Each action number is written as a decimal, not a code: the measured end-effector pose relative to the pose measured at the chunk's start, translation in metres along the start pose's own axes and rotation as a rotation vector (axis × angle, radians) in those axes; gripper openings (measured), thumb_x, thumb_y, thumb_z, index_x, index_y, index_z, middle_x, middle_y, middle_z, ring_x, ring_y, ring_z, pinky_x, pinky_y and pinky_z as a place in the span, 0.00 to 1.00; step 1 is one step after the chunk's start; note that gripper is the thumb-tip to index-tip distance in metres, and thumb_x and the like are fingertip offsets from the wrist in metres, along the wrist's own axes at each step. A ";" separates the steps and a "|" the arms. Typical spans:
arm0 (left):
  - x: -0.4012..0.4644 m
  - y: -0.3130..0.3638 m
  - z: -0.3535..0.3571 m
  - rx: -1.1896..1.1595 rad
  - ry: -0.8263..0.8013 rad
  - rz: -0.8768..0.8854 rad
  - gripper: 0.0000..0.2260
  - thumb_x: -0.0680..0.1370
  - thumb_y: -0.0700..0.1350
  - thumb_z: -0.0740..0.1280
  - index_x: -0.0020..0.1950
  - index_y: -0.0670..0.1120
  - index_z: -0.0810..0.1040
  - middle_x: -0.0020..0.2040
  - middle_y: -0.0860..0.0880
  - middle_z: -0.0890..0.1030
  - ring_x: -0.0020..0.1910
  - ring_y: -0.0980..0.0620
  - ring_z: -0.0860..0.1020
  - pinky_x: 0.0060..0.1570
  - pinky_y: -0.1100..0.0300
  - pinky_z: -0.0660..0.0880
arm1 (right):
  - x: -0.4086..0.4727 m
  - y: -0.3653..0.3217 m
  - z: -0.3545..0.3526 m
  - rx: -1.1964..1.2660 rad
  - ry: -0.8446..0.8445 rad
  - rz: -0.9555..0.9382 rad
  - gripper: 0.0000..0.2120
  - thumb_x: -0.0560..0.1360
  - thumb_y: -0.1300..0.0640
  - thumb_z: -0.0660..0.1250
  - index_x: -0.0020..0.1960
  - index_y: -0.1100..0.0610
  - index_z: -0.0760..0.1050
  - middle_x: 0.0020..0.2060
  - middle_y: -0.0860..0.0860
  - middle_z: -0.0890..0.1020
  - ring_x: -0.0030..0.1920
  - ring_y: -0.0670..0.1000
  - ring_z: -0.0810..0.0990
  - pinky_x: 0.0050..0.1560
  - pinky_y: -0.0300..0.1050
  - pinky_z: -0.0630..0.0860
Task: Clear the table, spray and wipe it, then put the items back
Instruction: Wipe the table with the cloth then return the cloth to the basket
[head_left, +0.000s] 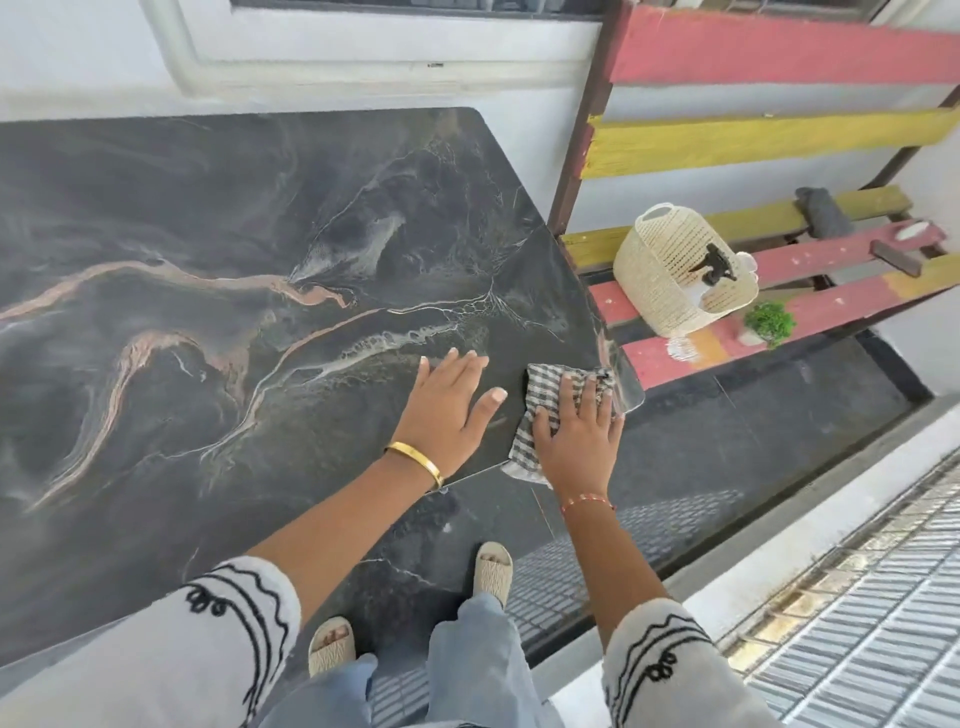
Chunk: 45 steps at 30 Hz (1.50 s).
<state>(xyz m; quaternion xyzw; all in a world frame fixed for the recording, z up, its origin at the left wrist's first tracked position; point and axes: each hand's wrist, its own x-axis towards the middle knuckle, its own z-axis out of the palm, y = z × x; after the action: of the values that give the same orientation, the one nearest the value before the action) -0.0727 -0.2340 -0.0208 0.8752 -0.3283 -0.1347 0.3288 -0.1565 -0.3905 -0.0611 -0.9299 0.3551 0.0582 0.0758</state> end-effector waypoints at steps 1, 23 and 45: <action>0.006 0.006 0.004 0.003 -0.011 0.009 0.39 0.70 0.65 0.36 0.73 0.45 0.59 0.74 0.46 0.62 0.76 0.50 0.52 0.75 0.51 0.41 | 0.008 0.008 -0.002 0.006 0.002 0.027 0.29 0.79 0.44 0.51 0.77 0.50 0.48 0.77 0.54 0.50 0.77 0.58 0.45 0.75 0.58 0.42; 0.150 0.032 0.054 0.008 0.108 -0.271 0.36 0.72 0.63 0.39 0.73 0.43 0.60 0.74 0.44 0.63 0.76 0.47 0.55 0.74 0.51 0.43 | 0.224 -0.036 -0.022 -0.059 0.030 -0.192 0.31 0.78 0.45 0.50 0.76 0.60 0.52 0.72 0.66 0.62 0.70 0.67 0.62 0.68 0.62 0.63; 0.049 0.046 0.049 -0.041 -0.014 -0.089 0.37 0.72 0.64 0.39 0.73 0.45 0.61 0.74 0.45 0.63 0.76 0.49 0.54 0.74 0.52 0.42 | 0.049 0.043 -0.004 0.005 -0.028 0.123 0.24 0.82 0.57 0.47 0.76 0.60 0.51 0.76 0.60 0.54 0.75 0.66 0.49 0.73 0.62 0.45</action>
<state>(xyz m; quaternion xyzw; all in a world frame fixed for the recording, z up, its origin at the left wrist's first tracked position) -0.0806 -0.3167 -0.0282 0.8811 -0.2885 -0.1618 0.3380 -0.1491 -0.4550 -0.0693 -0.9053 0.4106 0.0748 0.0795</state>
